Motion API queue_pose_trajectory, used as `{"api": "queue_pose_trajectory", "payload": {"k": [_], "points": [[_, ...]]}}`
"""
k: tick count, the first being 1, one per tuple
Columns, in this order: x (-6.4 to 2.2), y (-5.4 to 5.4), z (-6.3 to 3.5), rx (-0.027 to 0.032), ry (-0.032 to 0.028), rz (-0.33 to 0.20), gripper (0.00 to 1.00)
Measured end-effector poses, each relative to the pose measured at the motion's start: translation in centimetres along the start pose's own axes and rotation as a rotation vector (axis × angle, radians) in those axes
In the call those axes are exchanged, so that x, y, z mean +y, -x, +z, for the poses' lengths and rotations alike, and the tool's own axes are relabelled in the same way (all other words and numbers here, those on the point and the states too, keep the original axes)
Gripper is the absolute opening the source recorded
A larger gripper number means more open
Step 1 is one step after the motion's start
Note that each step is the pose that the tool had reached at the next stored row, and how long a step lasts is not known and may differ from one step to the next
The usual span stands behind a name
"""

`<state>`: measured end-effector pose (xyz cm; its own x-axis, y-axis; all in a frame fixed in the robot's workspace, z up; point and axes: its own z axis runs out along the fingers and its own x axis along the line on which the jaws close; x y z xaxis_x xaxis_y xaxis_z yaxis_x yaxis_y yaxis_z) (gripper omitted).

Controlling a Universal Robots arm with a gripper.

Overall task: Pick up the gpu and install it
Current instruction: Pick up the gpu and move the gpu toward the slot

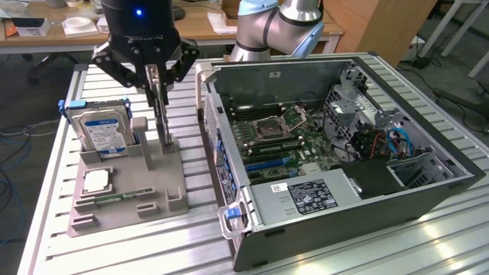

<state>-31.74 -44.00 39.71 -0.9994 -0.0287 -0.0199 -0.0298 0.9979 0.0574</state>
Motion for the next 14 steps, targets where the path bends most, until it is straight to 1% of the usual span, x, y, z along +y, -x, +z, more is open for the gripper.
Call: {"api": "queue_pose_trajectory", "payload": {"k": [9, 14], "points": [[0.02, 0.01, -0.38, 0.0001, -0.0001, 0.000, 0.26], [0.05, 0.02, -0.94, 0.0001, 0.0000, 0.000, 0.26]]}}
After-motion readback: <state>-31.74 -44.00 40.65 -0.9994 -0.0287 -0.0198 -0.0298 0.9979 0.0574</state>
